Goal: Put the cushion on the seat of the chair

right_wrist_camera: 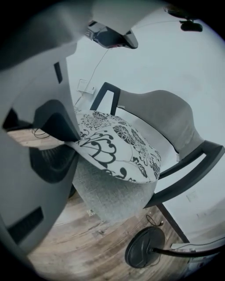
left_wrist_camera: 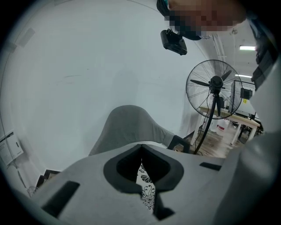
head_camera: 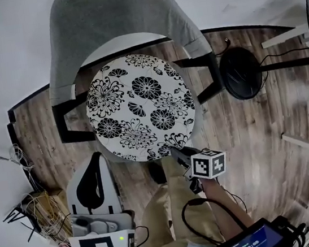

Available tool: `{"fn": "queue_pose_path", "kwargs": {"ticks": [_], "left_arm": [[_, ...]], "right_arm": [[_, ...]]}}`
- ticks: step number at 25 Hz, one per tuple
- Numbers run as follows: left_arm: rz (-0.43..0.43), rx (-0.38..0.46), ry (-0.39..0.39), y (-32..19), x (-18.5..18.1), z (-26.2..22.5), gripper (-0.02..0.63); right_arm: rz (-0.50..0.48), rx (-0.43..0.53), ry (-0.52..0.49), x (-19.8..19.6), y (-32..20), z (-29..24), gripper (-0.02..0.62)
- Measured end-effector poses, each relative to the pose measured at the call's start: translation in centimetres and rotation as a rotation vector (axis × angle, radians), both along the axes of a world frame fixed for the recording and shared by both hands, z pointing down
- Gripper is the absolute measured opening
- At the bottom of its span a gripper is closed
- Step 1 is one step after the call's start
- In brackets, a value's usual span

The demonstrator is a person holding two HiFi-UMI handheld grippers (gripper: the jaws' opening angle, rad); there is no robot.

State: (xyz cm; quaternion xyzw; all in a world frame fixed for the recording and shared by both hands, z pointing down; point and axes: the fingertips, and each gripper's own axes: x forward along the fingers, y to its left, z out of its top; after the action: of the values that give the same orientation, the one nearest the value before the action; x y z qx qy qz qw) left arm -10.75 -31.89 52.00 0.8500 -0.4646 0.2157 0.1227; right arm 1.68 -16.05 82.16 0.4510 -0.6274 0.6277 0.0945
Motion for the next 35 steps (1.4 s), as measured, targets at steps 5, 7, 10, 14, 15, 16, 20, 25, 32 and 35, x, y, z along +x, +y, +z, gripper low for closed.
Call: {"fn": "queue_pose_path", "kwargs": {"ticks": [5,7,10,14,15,16,20,25,32,35], "left_arm": [[0.015,-0.01,-0.014,-0.4,-0.1,0.3,0.009],[0.027,-0.01,-0.015,-0.5,0.1,0.3,0.009],[0.044,-0.004,-0.014,-0.7,0.5,0.1,0.009],[0.055,0.001,-0.015,-0.1,1.4,-0.6,0.009],[0.058,0.007,-0.016,0.3,1.8,-0.8,0.009],[0.06,0.011,-0.016,0.6,2.2,-1.0,0.009],[0.07,0.027,-0.002,1.0,3.5,-2.5,0.009],[0.089,0.125,0.019,1.9,3.6,-8.2,0.009],[0.029,0.211,0.048,4.1,0.6,-18.5,0.009],[-0.024,0.262,0.058,5.0,-1.4,-22.9,0.009]], "right_arm": [[0.0,-0.002,0.021,0.3,-0.1,0.1,0.028],[0.0,-0.001,0.025,0.4,-0.2,0.2,0.028],[-0.009,-0.011,0.044,0.6,0.1,0.3,0.06],[-0.001,-0.025,0.1,2.5,0.8,0.1,0.199],[0.005,-0.027,0.105,3.0,1.1,0.1,0.204],[0.011,-0.026,0.107,3.5,1.3,0.0,0.207],[0.034,0.009,0.121,5.4,0.8,-2.0,0.207],[0.027,0.125,0.163,5.8,-1.7,-9.4,0.204],[-0.074,0.429,0.223,2.0,-7.0,-28.4,0.186],[-0.113,0.631,0.277,-0.7,-8.4,-38.2,0.179]]}}
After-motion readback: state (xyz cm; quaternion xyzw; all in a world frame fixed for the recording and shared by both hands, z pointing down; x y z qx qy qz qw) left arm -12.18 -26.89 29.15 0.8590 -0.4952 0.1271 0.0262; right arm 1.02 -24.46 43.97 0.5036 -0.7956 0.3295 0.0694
